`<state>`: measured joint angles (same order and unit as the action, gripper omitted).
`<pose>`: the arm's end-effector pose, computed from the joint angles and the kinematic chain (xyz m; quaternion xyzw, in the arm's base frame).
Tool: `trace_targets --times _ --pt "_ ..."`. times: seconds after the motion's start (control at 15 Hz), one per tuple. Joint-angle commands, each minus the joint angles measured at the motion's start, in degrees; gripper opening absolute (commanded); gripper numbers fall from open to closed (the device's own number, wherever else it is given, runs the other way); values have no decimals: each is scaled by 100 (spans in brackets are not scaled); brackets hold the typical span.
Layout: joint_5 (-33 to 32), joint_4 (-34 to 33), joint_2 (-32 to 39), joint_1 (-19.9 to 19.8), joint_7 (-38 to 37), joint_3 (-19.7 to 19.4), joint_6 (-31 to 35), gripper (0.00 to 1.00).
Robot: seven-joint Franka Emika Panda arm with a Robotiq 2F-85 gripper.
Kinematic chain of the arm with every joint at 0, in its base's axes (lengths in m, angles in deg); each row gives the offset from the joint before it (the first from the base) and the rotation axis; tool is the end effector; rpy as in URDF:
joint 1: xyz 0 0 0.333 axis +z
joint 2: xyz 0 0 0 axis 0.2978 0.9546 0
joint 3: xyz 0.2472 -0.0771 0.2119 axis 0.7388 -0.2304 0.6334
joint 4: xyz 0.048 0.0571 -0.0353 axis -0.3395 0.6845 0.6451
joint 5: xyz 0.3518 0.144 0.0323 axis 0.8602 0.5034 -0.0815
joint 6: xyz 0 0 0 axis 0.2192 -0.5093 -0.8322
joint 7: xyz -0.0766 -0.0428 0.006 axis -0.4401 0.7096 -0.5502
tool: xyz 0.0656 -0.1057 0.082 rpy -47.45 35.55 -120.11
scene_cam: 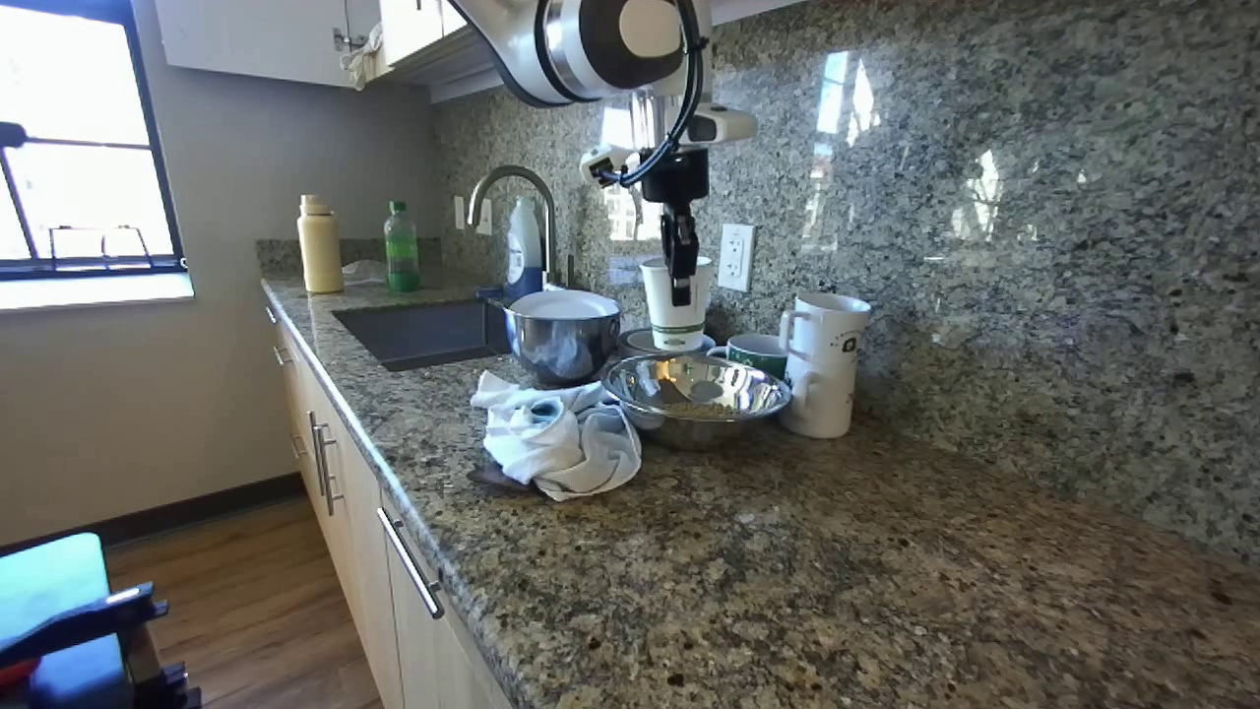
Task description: Pour the contents of the cup into the silver bowl
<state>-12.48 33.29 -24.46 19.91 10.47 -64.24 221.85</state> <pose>0.6966 -0.0495 0.3456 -0.9199 0.3784 -0.0996 0.0269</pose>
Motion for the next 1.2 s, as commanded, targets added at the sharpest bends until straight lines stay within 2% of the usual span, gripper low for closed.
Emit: trace_targets --times 0.0,0.4,1.13 --pt "-49 100 -125 -44 -352 -136 -24 0" --pt "-509 93 -107 37 -691 -389 -204 0" --pt "-2504 -276 50 614 -1269 -373 -1447 0"
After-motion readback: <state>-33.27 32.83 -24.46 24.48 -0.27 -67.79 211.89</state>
